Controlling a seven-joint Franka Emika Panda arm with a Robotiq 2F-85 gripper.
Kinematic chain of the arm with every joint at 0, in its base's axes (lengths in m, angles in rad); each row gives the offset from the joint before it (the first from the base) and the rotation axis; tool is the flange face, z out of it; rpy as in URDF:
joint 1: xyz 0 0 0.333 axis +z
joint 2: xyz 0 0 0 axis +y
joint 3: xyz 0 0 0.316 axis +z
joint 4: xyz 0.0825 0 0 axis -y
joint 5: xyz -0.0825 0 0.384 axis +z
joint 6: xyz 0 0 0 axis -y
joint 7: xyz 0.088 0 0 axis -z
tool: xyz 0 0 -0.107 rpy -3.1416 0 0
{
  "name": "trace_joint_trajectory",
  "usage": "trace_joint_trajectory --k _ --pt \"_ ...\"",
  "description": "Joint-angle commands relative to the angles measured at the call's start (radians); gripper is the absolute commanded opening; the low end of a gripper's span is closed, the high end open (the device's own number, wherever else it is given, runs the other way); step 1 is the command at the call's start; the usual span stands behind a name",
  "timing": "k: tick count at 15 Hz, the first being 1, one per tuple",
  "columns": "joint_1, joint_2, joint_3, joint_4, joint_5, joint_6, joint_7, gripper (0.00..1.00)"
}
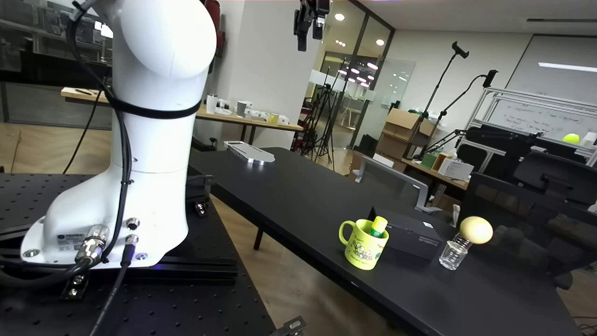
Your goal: Remove the glue stick from the mug and put it on the table
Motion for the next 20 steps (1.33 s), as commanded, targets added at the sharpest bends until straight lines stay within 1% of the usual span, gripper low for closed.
trace_joint_trajectory --k 1,3,7,11,16,20 --pt "0.033 0.008 -0.030 -0.009 -0.005 0.028 -0.011 1.00" --pt "0.048 0.017 -0.074 -0.043 0.010 0.116 -0.067 1.00" --pt "0.035 0.082 -0.186 -0.119 0.008 0.306 -0.198 1.00" --pt "-0.002 0.227 -0.303 -0.167 0.016 0.461 -0.291 1.00" --pt "-0.071 0.446 -0.375 -0.168 -0.007 0.581 -0.291 1.00" --pt "-0.119 0.605 -0.406 -0.147 -0.021 0.659 -0.209 1.00"
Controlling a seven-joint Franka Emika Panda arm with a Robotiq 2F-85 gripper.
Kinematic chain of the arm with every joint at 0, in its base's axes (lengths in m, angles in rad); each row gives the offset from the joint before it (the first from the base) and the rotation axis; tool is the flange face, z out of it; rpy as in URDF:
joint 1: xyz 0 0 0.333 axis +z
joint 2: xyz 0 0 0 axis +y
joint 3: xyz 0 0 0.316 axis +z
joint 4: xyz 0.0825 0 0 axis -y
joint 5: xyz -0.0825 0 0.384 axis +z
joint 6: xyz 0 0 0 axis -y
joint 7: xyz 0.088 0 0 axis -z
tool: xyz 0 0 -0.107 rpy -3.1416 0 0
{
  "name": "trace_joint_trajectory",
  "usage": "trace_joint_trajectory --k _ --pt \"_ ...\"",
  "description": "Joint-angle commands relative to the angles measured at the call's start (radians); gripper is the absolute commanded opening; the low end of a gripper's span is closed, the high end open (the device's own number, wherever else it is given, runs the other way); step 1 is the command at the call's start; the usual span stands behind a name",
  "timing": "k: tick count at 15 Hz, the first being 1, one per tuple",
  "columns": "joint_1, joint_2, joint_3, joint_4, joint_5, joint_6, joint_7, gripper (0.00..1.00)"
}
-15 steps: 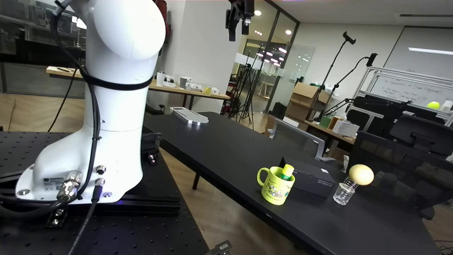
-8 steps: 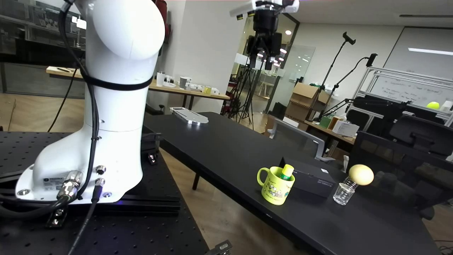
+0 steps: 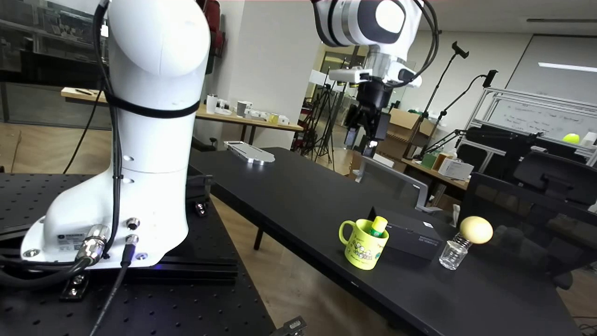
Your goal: Remove the glue stick from the mug and put it on the table
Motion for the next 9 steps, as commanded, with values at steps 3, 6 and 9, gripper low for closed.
trace_joint_trajectory --k 3,6,9 --pt "-0.043 0.206 -0.048 0.072 -0.021 0.055 0.162 1.00" --pt "-0.041 0.285 -0.083 0.115 -0.005 0.083 0.219 1.00" --pt "-0.031 0.349 -0.110 0.160 -0.023 0.120 0.273 1.00"
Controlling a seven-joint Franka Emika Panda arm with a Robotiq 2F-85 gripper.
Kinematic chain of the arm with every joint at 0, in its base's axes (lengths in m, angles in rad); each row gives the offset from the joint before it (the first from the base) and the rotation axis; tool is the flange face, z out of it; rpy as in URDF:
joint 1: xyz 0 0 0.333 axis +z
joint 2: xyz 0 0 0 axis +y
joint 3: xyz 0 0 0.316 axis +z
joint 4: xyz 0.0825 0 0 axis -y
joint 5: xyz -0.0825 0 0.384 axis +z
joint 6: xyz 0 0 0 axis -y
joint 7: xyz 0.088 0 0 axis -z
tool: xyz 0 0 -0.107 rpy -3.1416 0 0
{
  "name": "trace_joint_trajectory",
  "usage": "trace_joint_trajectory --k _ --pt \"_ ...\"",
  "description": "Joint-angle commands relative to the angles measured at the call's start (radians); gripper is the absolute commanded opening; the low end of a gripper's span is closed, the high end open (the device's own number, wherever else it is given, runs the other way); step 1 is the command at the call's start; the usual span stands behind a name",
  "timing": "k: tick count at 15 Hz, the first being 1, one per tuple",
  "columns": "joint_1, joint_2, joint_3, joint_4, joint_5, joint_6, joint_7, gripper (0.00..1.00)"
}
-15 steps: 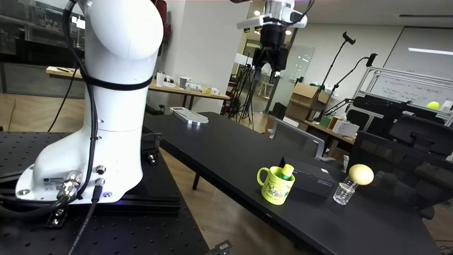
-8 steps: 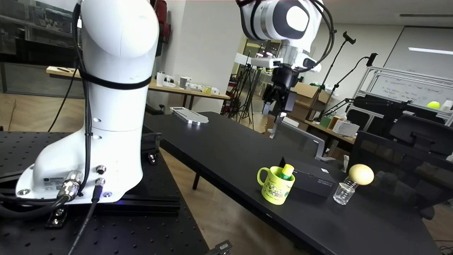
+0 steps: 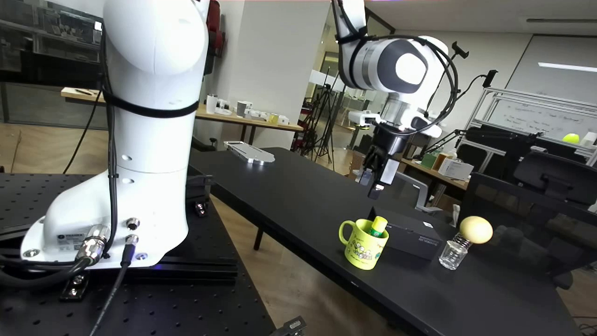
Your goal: Remove the glue stick from the mug and put it on the table
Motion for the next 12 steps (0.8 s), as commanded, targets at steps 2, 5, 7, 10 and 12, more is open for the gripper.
trace_joint_trajectory --k 2,5,7,10,12 --pt "0.024 0.107 -0.040 0.091 -0.037 0.052 0.118 1.00" --pt "0.035 0.099 -0.056 0.073 -0.021 0.050 0.081 1.00" --pt "0.042 0.120 -0.063 0.089 -0.020 0.047 0.093 1.00" --pt "0.045 0.125 -0.065 0.094 -0.020 0.046 0.098 1.00" --pt "0.045 0.125 -0.066 0.095 -0.020 0.046 0.098 1.00"
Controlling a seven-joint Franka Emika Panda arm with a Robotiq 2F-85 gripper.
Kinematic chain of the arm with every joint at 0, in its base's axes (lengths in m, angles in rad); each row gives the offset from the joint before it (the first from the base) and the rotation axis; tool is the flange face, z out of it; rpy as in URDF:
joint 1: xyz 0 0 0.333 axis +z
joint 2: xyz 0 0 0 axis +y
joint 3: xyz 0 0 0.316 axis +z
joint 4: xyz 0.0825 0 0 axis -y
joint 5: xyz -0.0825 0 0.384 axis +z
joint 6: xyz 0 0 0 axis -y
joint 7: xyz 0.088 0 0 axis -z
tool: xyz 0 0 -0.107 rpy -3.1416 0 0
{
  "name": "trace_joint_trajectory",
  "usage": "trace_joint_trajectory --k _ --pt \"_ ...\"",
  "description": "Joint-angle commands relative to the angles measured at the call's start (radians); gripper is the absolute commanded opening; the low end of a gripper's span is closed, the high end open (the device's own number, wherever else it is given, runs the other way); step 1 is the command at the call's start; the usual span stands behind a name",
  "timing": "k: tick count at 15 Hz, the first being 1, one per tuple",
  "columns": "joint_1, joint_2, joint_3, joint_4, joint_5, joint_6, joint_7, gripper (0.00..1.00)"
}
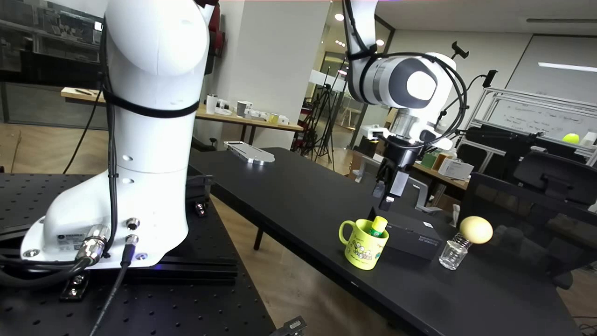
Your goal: Remove the glue stick from the mug and put it on the table
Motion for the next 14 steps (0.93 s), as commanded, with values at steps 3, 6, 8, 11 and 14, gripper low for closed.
trace_joint_trajectory --k 3,6,8,11,14 --pt "0.029 0.010 -0.009 -0.004 0.034 0.053 -0.029 1.00" --pt "0.044 0.036 -0.013 -0.016 0.039 0.194 -0.033 1.00" --pt "0.054 0.067 -0.023 -0.007 0.031 0.261 -0.028 1.00" --pt "0.076 0.112 -0.051 0.014 0.014 0.262 -0.006 1.00" --pt "0.113 0.137 -0.105 0.030 -0.047 0.207 0.051 1.00"
